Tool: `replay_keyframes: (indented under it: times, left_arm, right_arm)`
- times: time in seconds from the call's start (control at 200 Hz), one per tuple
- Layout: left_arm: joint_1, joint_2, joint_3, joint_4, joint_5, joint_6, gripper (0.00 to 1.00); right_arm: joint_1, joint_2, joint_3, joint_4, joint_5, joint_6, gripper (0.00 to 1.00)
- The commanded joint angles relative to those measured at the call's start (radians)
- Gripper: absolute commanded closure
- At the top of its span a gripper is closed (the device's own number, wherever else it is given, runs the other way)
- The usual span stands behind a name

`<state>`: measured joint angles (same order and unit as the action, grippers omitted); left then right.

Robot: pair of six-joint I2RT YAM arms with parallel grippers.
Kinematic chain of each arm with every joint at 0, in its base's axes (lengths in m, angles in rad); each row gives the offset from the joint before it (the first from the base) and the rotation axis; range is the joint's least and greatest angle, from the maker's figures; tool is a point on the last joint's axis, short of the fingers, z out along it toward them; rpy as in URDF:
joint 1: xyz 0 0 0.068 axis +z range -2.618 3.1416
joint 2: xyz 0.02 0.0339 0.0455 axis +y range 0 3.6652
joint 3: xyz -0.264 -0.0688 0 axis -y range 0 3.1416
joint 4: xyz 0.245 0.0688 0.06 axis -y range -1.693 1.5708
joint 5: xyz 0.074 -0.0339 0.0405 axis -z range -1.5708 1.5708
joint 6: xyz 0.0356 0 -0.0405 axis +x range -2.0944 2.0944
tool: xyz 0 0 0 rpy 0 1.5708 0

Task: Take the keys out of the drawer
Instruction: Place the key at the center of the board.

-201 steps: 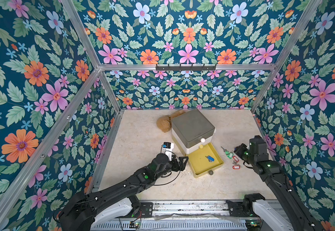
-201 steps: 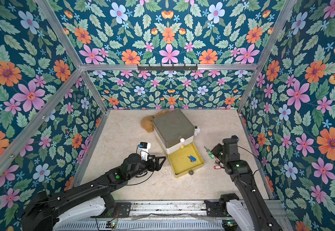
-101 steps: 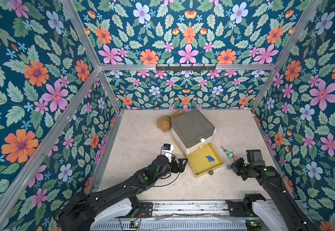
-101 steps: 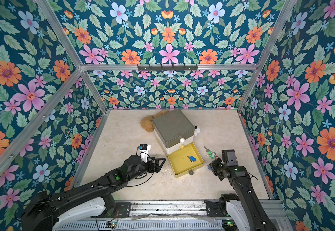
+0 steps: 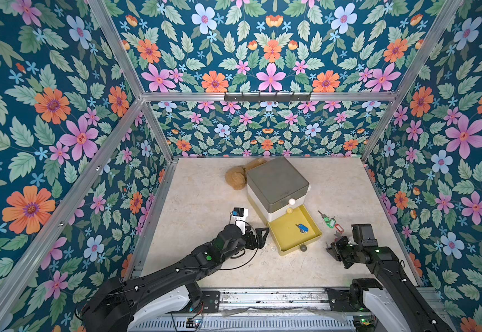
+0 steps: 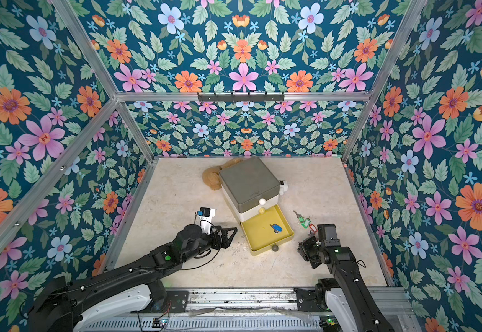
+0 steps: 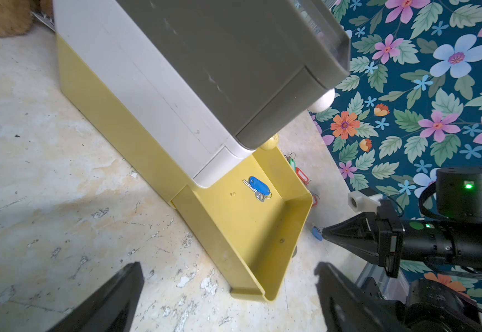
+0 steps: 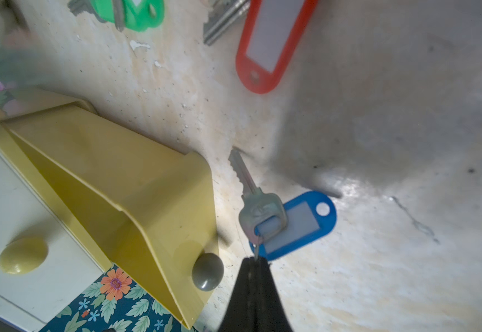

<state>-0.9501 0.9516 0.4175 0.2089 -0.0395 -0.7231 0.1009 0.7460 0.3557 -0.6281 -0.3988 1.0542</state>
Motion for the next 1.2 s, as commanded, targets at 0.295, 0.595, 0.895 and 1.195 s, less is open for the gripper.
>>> replay_keyframes:
  times: [0.295,0.595,0.895,1.195]
  left_arm:
    - [-0.006,-0.004,-0.002,0.009,-0.025,0.001,0.01]
    - [-0.009,-0.015,-0.011,0.01,-0.03,0.003,0.0]
    - [-0.009,-0.036,-0.008,-0.006,-0.042,0.012,0.01]
    - [-0.009,-0.053,-0.001,-0.052,-0.051,0.012,0.01]
  right_arm:
    - [0.0,0.025,0.012,0.028,0.001,0.003,0.77]
    - [0.0,0.005,0.137,-0.006,0.021,-0.091,0.69]
    - [0.167,0.225,0.317,0.11,0.014,-0.206,0.7]
    - [0.286,0.473,0.411,0.175,0.159,-0.256,0.71]
